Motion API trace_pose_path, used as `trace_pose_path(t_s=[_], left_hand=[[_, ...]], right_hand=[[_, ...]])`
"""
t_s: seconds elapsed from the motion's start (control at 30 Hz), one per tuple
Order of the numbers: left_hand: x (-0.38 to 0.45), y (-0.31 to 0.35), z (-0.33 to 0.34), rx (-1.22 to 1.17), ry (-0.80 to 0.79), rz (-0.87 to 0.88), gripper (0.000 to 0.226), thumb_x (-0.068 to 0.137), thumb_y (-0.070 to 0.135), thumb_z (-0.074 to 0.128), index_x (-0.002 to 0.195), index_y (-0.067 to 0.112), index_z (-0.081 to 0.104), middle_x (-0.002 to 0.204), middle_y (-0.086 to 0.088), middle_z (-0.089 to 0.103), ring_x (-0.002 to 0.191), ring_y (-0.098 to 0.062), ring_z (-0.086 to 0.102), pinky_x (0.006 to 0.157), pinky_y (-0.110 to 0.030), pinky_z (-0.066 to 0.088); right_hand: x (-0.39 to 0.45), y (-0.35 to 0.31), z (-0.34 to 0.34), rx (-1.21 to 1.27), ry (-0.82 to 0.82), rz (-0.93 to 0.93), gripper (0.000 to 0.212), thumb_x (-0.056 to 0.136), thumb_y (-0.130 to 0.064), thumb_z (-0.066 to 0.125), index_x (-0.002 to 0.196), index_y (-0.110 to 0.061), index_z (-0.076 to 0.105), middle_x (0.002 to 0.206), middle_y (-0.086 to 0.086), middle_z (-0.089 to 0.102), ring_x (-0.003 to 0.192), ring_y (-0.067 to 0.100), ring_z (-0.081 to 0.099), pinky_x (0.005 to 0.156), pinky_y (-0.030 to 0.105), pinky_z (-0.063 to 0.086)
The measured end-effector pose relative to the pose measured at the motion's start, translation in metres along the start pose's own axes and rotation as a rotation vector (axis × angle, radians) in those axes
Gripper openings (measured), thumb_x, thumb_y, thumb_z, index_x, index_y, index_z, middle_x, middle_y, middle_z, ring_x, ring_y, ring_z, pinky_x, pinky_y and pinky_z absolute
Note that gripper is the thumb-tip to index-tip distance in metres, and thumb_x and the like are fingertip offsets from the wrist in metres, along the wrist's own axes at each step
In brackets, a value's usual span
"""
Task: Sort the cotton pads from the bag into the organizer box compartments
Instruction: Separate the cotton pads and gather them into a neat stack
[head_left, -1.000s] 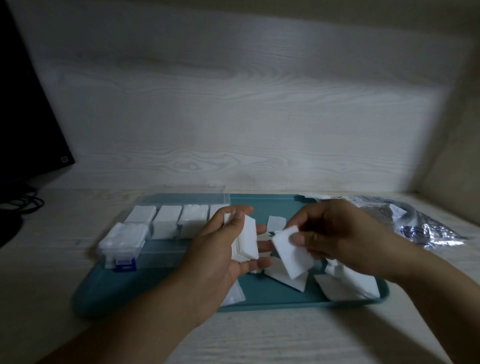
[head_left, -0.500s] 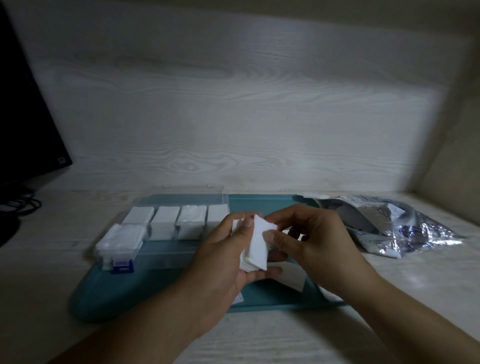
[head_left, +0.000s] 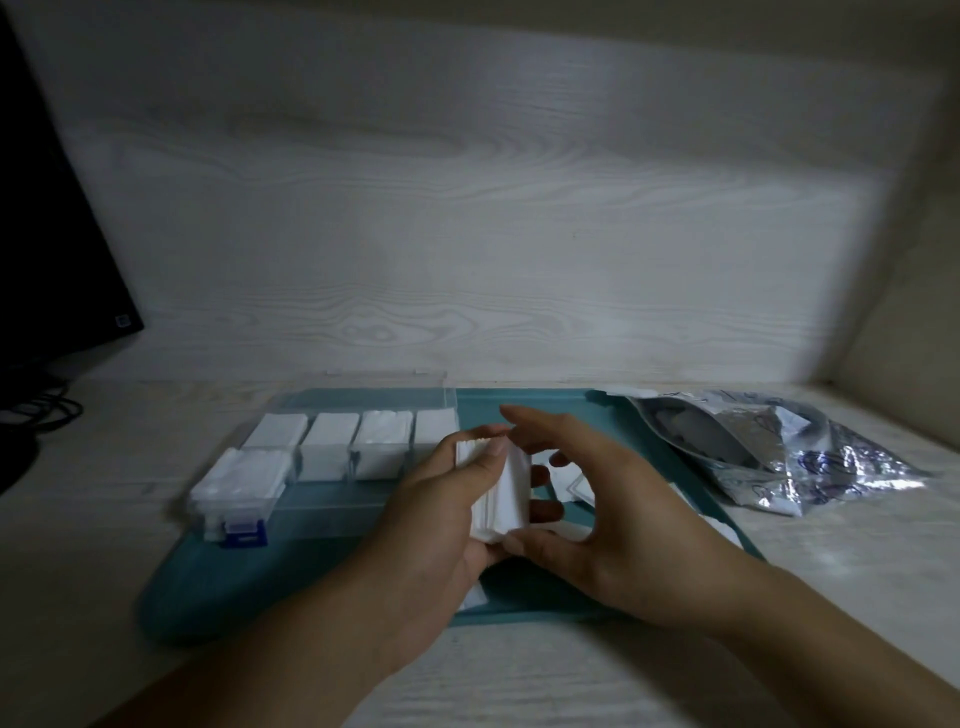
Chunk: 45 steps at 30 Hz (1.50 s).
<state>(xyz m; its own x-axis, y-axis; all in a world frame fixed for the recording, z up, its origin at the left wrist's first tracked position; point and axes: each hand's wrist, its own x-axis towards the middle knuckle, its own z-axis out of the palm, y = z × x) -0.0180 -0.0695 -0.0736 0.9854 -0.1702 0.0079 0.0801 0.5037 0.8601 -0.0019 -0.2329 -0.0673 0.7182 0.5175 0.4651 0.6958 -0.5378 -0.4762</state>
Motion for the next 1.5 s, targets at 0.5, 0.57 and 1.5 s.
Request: trace_pose_path(t_s=[0.5,0.57,1.5], left_hand=[[0.002,0.002,-0.002,0.042,0.049,0.032,0.025,0.101,0.02,0.046,0.111,0.022,0.069,0.105,-0.02,0.071,0.082,-0.032,0.071,0.068,-0.044,0.059],[0.003,0.004,-0.003,0.051,0.093,0.051,0.023,0.102,0.019,0.045,0.106,0.017,0.068,0.096,-0.019,0.072,0.075,-0.03,0.071,0.06,-0.04,0.059],[0.004,0.005,-0.003,0.059,0.133,0.068,0.021,0.102,0.018,0.044,0.107,0.014,0.064,0.101,-0.024,0.071,0.072,-0.032,0.071,0.056,-0.037,0.058]], right_hand=[[0.004,0.007,-0.008,0.047,0.114,0.017,0.059,0.084,-0.035,0.072,0.138,-0.029,0.048,0.121,-0.019,0.059,0.115,-0.004,0.054,0.094,0.012,0.04],[0.006,0.013,-0.017,-0.049,0.173,0.076,0.031,0.088,-0.033,0.067,0.118,-0.027,0.064,0.106,-0.018,0.064,0.1,-0.006,0.057,0.082,0.008,0.04],[0.012,0.02,-0.036,0.289,0.022,0.407,0.02,0.086,-0.015,0.072,0.099,-0.03,0.072,0.077,0.0,0.067,0.061,0.01,0.059,0.057,0.022,0.048]])
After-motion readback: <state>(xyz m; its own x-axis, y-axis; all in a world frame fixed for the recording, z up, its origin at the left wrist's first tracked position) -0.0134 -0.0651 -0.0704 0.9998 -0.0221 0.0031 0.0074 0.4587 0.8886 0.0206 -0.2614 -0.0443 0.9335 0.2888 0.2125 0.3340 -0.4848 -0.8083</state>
